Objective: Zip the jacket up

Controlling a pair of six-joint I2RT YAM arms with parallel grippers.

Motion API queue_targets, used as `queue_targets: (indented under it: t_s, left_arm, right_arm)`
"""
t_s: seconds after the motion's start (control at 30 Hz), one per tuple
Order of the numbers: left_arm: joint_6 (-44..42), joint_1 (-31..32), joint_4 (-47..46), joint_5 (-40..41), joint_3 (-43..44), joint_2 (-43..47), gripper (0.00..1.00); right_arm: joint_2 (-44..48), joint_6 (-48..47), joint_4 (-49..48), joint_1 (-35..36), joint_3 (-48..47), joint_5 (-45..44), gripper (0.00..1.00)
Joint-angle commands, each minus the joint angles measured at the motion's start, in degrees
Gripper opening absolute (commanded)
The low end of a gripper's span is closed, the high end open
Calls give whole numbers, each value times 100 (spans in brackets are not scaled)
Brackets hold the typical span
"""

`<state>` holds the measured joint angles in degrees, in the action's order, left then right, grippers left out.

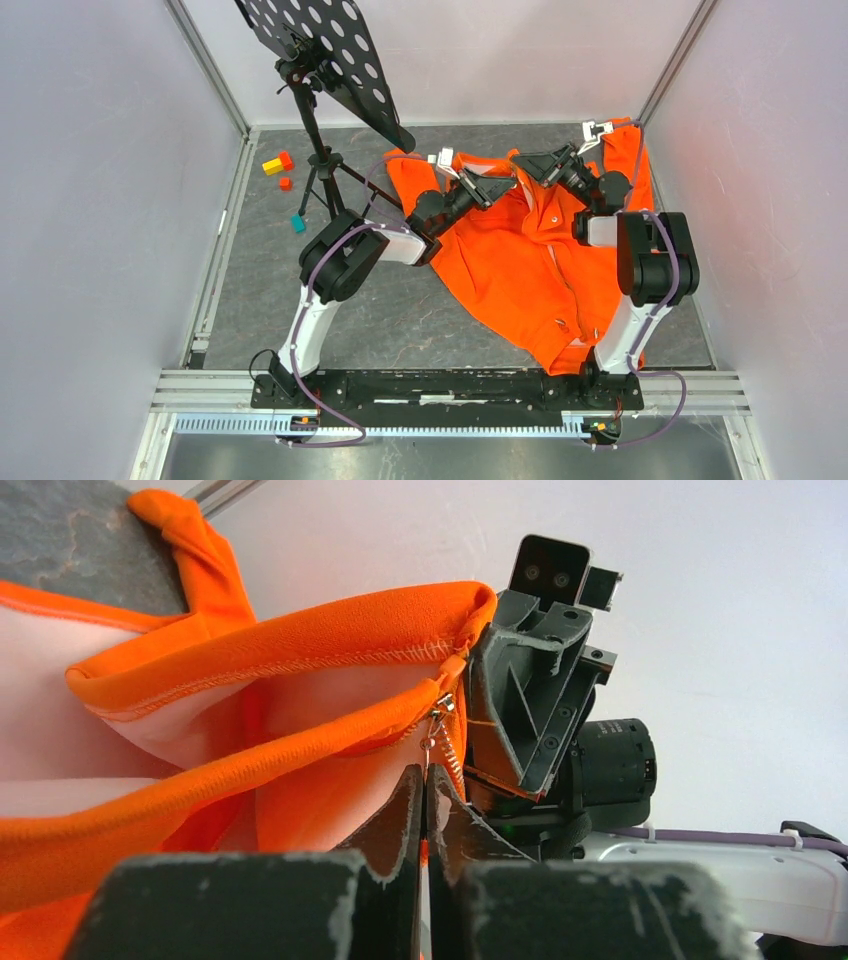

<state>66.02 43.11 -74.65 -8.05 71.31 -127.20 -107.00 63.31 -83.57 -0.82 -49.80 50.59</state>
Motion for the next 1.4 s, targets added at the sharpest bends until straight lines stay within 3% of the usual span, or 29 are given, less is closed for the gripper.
queue_targets:
  t_s: [0.0, 0.3, 0.53, 0.9, 1.37]
  left_arm:
    - [-13, 38, 1210, -732, 226, 206, 2]
    - [38, 146, 1757, -856, 69, 488, 2]
    - [70, 295, 2561, -872, -135, 659, 2]
    - [170, 1085, 3552, -345, -840, 1384, 2]
    - [1316, 2201, 4995, -402, -1800, 2729, 2]
  right_arm:
    - [-31, -179, -1130, 56, -412, -694, 0]
    - [-178, -481, -1932, 56, -867, -1371, 0]
    - [59, -1293, -1599, -86, -1114, -2389, 0]
    - [-868, -2267, -62, -521, -2897, -2682, 0]
    - [-1561, -3480, 1404, -838, -3580, -3055, 0]
